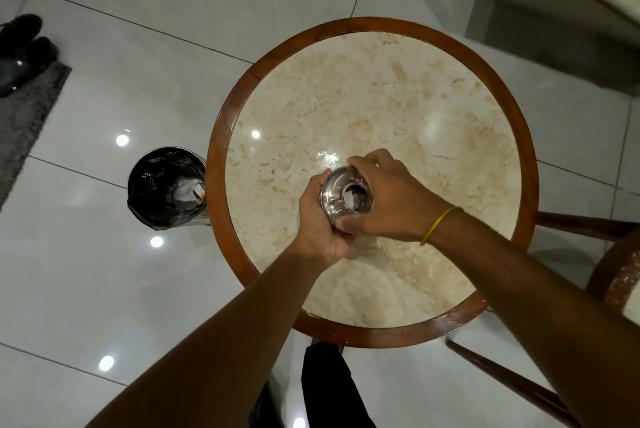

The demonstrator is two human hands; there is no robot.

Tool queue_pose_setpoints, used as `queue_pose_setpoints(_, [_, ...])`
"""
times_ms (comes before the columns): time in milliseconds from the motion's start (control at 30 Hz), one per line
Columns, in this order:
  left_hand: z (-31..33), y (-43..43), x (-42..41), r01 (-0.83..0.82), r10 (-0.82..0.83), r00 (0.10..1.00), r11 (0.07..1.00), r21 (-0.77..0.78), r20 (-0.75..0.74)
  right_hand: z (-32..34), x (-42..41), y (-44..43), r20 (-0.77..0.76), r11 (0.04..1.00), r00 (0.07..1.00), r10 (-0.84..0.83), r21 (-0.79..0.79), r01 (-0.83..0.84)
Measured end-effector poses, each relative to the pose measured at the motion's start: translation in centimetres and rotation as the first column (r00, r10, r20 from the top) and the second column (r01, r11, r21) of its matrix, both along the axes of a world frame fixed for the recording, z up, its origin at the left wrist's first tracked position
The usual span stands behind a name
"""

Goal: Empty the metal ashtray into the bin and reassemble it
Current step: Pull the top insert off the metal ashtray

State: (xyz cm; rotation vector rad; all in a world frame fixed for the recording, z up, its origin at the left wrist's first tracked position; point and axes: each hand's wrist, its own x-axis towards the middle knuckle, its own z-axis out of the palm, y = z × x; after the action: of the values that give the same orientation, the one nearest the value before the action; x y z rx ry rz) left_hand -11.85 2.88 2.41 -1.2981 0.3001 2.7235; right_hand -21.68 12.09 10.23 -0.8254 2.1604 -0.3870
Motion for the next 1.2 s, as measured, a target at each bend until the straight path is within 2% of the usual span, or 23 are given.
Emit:
queue_pose_setpoints(133, [0.1, 0.3, -0.1, 0.003, 0.0, 0.999, 0.999, -0.054, 0.053, -0.3, 1.5, 0.2, -0.13, 0.996, 0.987, 0.089, 0.041, -0.084])
queue_pose_setpoints(233, [0.3, 0.6, -0.2, 0.01, -0.005, 0.998, 0.997, -0.078, 0.068, -1.0, 1.9, 0.2, -0.176, 0.997, 0.981, 0.08, 0.009, -0.079])
queue_pose_setpoints(300, [0.4, 0.7, -0.2, 0.08, -0.069, 0.994, 0.989, -0.124, 0.084, -1.6, 1.3, 0.6, -0.183, 0.998, 0.981, 0.057, 0.014, -0.056])
queue_pose_setpoints(367, [0.5, 0.3, 0.0, 0.187, -0.162, 0.979, 0.953, -0.237, 0.121, -2.4, 0.4, 1.4, -0.224, 0.998, 0.974, 0.035, 0.05, -0.024])
queue_pose_setpoints(467, [0.6, -0.9, 0.8, 0.294, -0.246, 0.955, 0.849, -0.44, 0.163, -3.5, -0.3, 2.3, -0.239, 0.996, 0.971, -0.026, 0.08, 0.046])
queue_pose_setpoints(533, [0.7, -1.5, 1.2, 0.324, -0.273, 0.946, 0.816, -0.48, 0.174, -3.9, -0.2, 2.2, -0.226, 0.997, 0.973, -0.041, 0.05, 0.053])
queue_pose_setpoints(767, [0.4, -1.5, 1.4, 0.396, -0.322, 0.918, 0.732, -0.554, 0.231, -4.3, -0.2, 1.6, -0.302, 1.0, 0.953, -0.008, 0.008, 0.011])
queue_pose_setpoints(1000, [-0.5, -1.1, 2.0, 0.355, -0.283, 0.935, 0.759, -0.546, 0.214, -4.1, -0.4, 1.6, -0.325, 0.999, 0.945, 0.037, -0.009, -0.042])
queue_pose_setpoints(1200, [-0.8, -1.4, 2.2, 0.329, -0.278, 0.944, 0.818, -0.472, 0.176, -4.1, -0.7, 1.6, -0.233, 0.998, 0.972, 0.031, -0.04, -0.041])
